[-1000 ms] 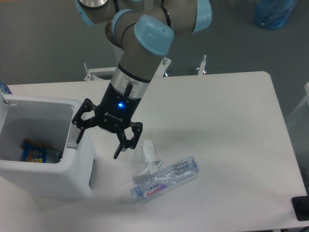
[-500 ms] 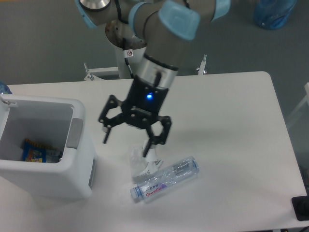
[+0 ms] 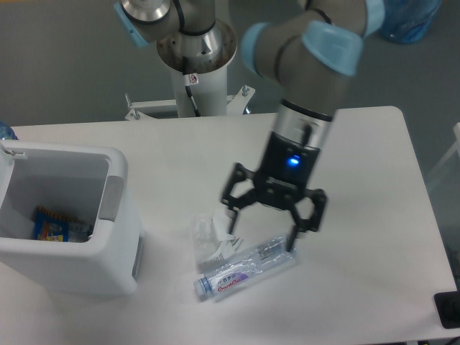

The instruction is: Open the trash can

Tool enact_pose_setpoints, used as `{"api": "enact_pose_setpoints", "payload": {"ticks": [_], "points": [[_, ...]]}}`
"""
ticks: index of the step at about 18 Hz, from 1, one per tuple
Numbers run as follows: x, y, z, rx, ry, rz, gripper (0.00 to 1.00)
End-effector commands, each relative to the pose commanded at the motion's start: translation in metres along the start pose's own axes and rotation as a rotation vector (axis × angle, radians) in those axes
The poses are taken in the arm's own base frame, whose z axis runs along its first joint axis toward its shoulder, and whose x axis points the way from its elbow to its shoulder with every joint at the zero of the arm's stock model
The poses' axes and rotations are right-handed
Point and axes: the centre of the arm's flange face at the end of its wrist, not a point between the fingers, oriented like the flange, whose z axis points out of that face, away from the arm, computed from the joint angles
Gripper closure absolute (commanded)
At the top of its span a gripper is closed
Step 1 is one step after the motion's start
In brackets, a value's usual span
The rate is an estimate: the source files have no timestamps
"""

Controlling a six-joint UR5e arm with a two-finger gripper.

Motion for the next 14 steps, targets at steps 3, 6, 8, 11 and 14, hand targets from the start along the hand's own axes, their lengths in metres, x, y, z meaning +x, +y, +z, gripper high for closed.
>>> {"api": "enact_pose_setpoints", "payload": {"ticks": [3, 6, 8, 11, 14], "points": [[-0.028, 0.026, -0.006, -0.034, -0.034, 0.054, 0.00], [-0.044, 0.043, -0.007, -0.185, -0.145, 0.175, 0.00], [-0.050, 0.049, -0.006, -0.249, -0.181, 0.214, 0.00], [-0.052, 0.052, -0.005, -0.285, -0.182, 0.270, 0.00], [-0.061, 0.066, -0.003, -0.417, -0.194, 0.456, 0.00]]}}
